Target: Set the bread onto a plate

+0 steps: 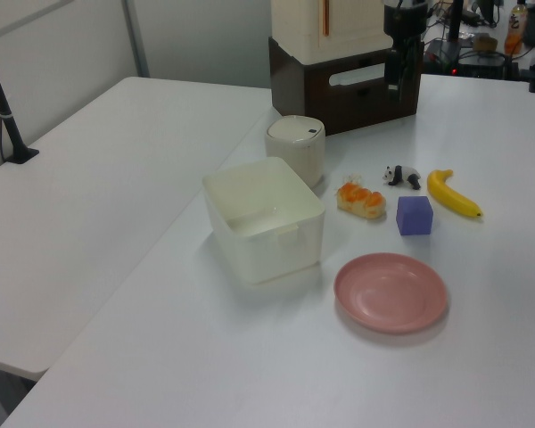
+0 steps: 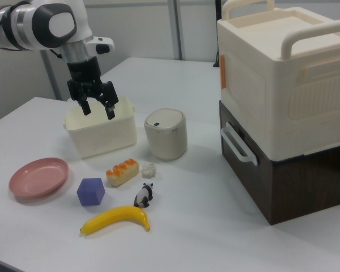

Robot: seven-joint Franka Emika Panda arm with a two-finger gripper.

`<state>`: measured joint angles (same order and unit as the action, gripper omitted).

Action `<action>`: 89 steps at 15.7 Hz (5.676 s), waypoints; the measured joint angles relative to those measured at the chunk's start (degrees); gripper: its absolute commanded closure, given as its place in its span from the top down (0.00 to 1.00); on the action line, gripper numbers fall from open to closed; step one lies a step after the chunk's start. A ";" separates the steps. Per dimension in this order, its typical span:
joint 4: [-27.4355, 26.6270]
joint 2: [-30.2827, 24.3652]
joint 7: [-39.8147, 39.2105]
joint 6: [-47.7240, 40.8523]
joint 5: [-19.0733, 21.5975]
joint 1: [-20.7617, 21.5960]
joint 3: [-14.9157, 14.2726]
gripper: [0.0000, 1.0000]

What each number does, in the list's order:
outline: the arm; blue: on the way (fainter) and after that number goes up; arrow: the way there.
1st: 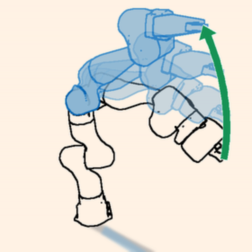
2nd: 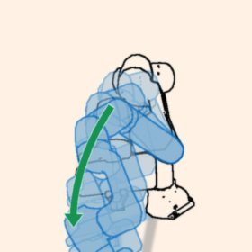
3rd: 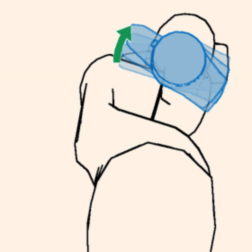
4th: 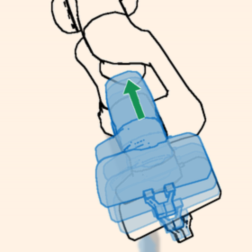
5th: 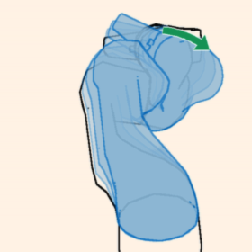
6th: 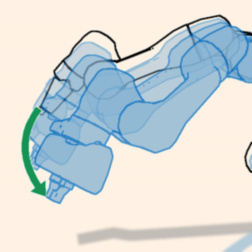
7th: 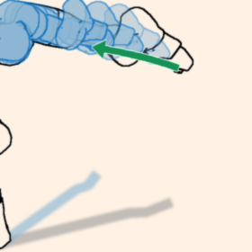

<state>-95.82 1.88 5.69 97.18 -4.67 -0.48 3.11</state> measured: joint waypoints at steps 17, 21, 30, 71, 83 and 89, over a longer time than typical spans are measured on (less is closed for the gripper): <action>-0.07 0.00 0.11 0.00 0.10 -0.12 -0.03 1.00; -0.22 0.39 0.13 0.00 1.56 -1.20 -0.14 1.00; -0.76 4.96 0.24 2.98 2.12 -2.03 -0.15 1.00; -7.28 10.78 17.86 16.26 -3.73 5.86 0.74 0.32; -7.19 8.93 20.92 13.84 -3.57 18.39 8.62 0.32; -8.02 10.46 21.42 13.66 -2.51 18.64 13.87 0.42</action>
<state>-103.84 12.34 27.10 110.83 -7.19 18.17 16.98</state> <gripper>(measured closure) 0.643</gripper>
